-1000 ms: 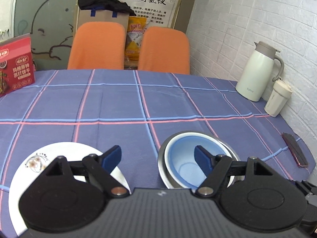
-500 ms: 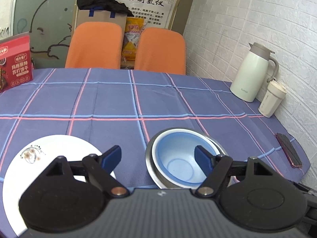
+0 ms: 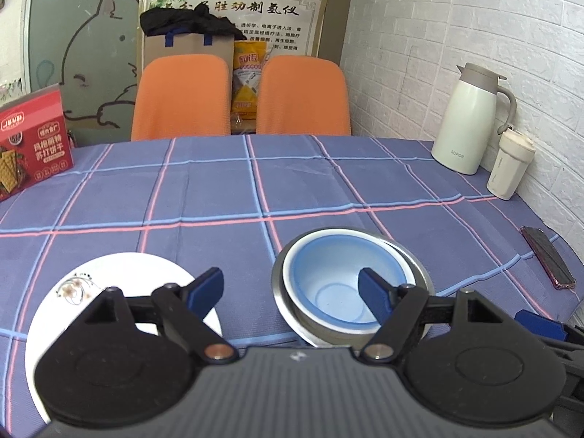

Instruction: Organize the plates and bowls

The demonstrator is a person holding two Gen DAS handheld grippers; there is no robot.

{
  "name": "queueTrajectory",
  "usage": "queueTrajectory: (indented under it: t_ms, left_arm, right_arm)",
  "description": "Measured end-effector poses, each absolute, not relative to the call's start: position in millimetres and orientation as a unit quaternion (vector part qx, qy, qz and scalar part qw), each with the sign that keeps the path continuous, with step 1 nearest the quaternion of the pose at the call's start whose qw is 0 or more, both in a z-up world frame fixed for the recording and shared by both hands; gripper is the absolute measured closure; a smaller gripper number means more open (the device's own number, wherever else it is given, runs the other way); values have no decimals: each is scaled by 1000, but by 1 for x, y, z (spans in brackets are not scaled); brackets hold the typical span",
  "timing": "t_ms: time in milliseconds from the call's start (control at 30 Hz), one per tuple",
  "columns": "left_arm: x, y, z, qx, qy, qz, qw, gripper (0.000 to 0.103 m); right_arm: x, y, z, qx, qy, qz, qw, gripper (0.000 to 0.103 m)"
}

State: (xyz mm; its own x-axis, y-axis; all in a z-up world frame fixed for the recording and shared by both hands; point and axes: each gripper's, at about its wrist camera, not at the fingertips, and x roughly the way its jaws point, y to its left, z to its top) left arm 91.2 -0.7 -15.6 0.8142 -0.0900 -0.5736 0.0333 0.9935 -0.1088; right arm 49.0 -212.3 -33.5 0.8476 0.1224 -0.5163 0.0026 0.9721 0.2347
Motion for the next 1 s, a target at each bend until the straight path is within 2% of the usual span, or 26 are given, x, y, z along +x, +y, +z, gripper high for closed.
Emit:
queueTrajectory:
  t_ms: [533, 733, 1000]
  left_arm:
    - [99, 5, -13, -47, 318, -41, 946, 28]
    - [147, 30, -16, -81, 401, -107, 906, 28]
    - [201, 25, -40, -56, 463, -126, 876, 28]
  right_arm:
    - [56, -207, -31, 97, 285, 39, 953, 20]
    - [84, -196, -32, 63, 308, 53, 948, 20]
    - [131, -176, -47, 21, 353, 68, 933, 20]
